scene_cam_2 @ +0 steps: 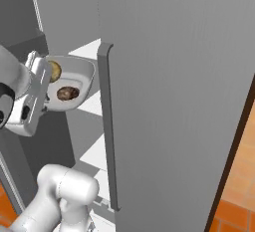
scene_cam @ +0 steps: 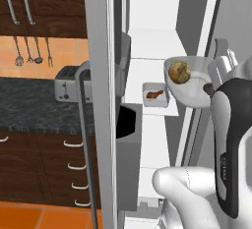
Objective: Take the meat container that has the chicken drumstick and place it on the second highest rack of the freezer. Then take the vegetable container that has the onion and mushroom and place it on the highest rack of the freezer.
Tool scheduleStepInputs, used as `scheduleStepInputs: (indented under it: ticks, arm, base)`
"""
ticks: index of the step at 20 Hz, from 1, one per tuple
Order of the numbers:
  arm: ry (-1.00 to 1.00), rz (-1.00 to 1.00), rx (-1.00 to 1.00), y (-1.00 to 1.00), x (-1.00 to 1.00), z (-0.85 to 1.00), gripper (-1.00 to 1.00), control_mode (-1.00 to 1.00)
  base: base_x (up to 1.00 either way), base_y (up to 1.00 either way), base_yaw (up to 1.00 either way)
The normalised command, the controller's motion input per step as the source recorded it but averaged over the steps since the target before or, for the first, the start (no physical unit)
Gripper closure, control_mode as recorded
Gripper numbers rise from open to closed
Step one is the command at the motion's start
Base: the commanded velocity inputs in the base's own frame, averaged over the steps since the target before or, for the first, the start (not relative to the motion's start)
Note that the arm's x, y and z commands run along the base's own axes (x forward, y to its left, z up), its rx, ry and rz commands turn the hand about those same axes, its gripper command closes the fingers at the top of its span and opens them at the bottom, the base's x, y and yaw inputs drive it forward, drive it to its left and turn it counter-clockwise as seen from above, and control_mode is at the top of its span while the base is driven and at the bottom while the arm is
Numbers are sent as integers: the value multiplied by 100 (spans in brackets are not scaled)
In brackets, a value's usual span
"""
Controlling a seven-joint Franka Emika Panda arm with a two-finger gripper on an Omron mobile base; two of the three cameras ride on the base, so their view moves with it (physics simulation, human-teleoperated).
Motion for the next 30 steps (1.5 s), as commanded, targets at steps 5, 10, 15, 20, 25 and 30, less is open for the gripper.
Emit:
scheduleStepInputs:
  ticks: [5, 10, 15, 20, 25, 30]
  arm:
    - [-14, 0, 0, 2, 82, 10, 100, -100]
    - [-9, 0, 0, 4, 71, 2, 100, -100]
    - [-10, 0, 0, 0, -24, 13, 100, -100]
    - [-7, 1, 0, 0, -12, 29, 100, -100]
    - [-5, 5, 0, 0, 11, 37, 100, -100]
    - [7, 1, 0, 0, 62, 10, 100, -100]
  base:
    - [0, 0, 0]
    - [0, 0, 0]
    - [0, 0, 0]
    - [0, 0, 0]
    - [0, 0, 0]
    - [0, 0, 0]
